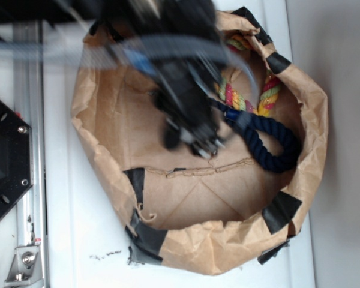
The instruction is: Grab the silver keys.
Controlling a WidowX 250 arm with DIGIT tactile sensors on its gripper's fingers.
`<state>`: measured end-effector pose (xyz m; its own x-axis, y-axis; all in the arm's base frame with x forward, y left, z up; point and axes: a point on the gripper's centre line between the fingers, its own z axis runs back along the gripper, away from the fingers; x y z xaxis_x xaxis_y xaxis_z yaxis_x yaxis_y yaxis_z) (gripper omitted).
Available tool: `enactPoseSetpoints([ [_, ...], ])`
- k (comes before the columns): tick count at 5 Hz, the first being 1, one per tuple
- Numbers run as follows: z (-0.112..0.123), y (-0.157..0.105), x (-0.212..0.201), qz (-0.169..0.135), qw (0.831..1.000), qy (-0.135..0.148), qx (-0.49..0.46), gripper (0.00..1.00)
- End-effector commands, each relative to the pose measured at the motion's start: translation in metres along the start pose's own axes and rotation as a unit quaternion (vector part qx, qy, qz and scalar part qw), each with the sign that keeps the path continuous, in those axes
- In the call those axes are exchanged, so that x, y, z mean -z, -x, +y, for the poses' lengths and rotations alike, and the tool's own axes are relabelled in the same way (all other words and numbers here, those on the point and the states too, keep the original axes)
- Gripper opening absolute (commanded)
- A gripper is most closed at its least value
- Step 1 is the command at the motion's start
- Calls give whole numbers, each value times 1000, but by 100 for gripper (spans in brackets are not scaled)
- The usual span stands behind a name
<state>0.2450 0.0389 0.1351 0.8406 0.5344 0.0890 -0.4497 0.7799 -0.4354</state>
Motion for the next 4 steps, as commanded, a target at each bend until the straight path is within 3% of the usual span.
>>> enactPoseSetpoints([
  [1,-18,-17,-21,-15,999,-46,-12,0],
  [3,-29,-15,-13,-32,996,-81,19,0],
  [4,-30,-9,-11,-47,995,-78,27,0],
])
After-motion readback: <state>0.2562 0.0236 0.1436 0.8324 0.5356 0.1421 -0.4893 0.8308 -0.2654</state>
